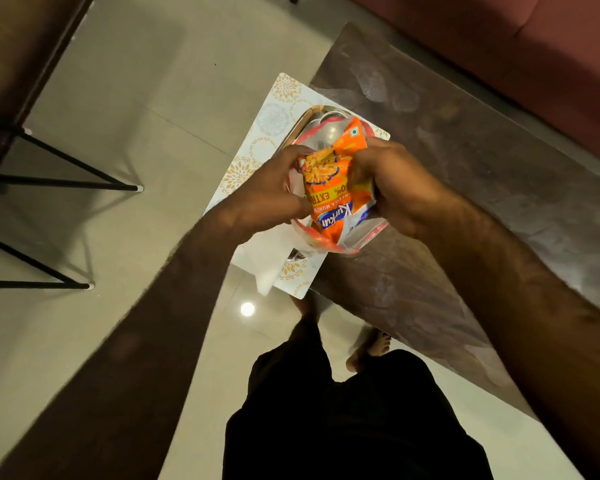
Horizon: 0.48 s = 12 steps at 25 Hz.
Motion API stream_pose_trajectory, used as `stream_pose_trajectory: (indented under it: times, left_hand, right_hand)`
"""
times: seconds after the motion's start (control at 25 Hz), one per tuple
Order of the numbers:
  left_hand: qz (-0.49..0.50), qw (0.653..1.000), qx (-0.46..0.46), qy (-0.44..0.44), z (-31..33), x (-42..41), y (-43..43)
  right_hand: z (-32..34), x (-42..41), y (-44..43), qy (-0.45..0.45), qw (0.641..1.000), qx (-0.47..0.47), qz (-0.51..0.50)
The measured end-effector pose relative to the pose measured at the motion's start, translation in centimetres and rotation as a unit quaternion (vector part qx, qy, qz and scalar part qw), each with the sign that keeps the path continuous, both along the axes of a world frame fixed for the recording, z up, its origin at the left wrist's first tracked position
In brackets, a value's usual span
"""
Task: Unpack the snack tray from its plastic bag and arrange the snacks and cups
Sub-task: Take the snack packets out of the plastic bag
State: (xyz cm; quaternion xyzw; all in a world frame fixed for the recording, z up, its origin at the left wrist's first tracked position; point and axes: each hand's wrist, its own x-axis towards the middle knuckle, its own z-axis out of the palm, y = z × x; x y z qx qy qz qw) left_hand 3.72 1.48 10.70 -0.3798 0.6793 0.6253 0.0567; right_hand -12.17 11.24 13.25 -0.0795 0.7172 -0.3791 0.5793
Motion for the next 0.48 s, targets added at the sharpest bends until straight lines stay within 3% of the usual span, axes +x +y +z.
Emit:
stream_pose_trajectory:
  times: [0.16, 0.36, 0.48]
  left_hand:
    - [0.111, 0.985, 0.129, 0.027, 0.0, 0.5, -0.5]
    - [0.142, 0.981, 0.123, 0.044, -0.5, 1.5, 0.2]
    - [0.151, 0.986, 0.053, 0.037, -0.8, 1.7, 0.8]
  right_hand:
    - [-0.4, -1.1, 1.1, 0.024, 0.999, -0.019, 0.040]
    - [-1.5, -1.8, 3.0, 0.071, 0.993, -0.072, 0.054]
    - [-1.6, -2.1, 4.1, 0.080, 0.988, -0.093, 0.091]
